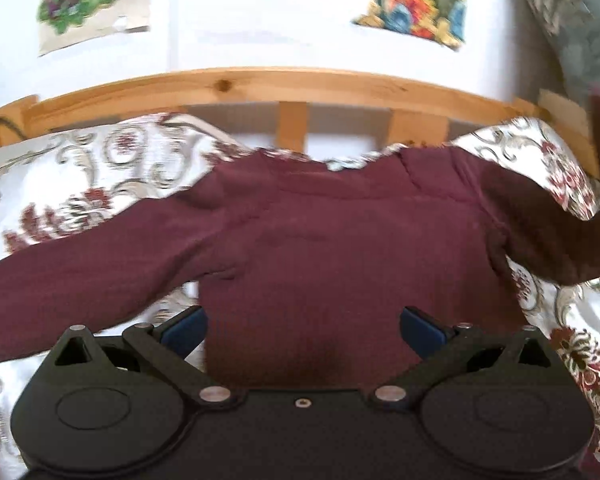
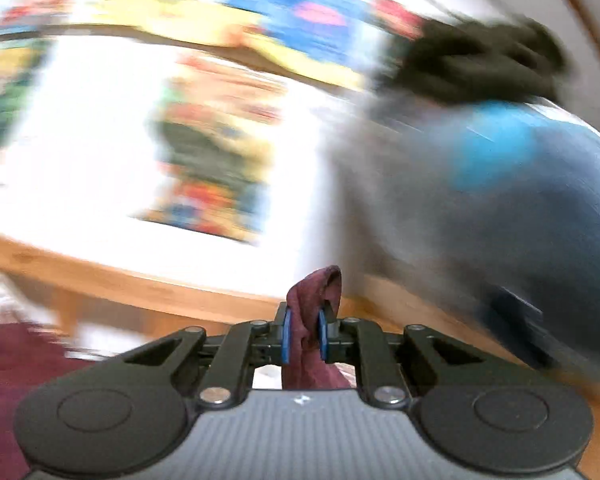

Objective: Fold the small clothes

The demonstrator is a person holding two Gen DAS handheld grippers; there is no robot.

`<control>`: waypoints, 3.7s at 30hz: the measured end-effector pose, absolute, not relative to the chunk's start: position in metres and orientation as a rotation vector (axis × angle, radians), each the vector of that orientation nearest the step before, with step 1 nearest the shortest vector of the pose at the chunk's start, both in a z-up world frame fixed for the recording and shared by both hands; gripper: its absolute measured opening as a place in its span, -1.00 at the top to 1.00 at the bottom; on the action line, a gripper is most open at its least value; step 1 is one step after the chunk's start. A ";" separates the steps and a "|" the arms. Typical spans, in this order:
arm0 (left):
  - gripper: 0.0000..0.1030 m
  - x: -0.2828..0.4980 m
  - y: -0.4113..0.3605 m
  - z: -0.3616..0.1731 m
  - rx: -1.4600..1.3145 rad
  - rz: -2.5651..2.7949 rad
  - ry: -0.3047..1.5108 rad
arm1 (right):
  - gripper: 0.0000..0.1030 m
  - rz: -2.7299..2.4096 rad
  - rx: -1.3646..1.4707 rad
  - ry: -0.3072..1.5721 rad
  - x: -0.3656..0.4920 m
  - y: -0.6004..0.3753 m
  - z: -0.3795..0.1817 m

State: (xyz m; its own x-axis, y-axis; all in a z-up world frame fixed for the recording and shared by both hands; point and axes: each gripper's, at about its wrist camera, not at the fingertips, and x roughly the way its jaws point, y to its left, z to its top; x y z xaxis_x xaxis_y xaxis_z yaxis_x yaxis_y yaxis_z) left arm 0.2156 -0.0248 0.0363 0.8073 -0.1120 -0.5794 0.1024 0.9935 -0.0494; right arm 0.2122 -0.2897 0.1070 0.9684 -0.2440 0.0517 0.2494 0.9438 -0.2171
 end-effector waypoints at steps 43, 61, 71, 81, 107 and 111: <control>-0.99 0.248 0.045 -0.053 -0.093 -0.095 0.682 | -0.37 -0.043 -0.103 0.495 0.320 -0.310 0.033; -0.99 0.246 0.034 -0.059 -0.033 -0.102 0.712 | 0.84 -0.148 0.017 0.506 0.349 -0.339 0.033; -0.99 0.228 0.020 -0.033 -0.024 -0.118 0.633 | -0.24 -0.125 0.002 0.408 0.256 -0.329 0.056; -0.99 0.171 -0.018 0.007 -0.032 -0.195 0.607 | -0.84 -0.074 0.053 0.364 0.145 -0.299 0.094; -0.91 0.169 0.269 0.093 0.101 0.176 0.647 | -1.00 0.215 0.027 0.438 0.097 -0.167 0.025; -0.72 0.189 0.285 0.079 0.096 0.083 0.762 | -1.00 0.247 -0.016 0.450 0.099 -0.154 0.020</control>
